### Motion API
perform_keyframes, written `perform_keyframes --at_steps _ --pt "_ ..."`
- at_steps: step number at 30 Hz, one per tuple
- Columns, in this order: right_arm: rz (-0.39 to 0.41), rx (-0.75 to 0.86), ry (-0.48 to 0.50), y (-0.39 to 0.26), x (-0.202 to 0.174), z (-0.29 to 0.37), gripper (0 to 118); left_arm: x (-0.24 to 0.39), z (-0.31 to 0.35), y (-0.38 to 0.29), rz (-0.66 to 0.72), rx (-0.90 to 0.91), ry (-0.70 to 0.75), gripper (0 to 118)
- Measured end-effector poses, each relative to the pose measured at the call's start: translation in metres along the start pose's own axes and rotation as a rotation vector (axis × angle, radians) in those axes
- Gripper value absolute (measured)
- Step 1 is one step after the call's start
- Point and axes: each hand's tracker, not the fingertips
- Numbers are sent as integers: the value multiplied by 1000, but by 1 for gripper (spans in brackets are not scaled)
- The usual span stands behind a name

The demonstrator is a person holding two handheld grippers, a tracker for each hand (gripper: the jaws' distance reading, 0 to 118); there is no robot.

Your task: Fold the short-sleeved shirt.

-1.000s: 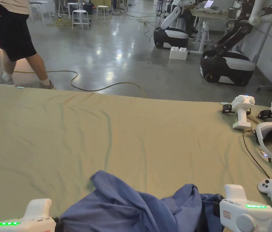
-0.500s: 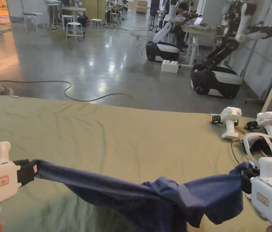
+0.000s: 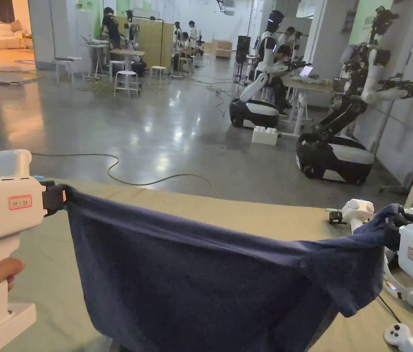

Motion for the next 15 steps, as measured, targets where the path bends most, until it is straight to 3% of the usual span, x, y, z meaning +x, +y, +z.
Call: perform_keyframes --at_steps 15 --pt "60 142 -66 137 -13 -35 3 5 -34 125 -85 82 58 4"
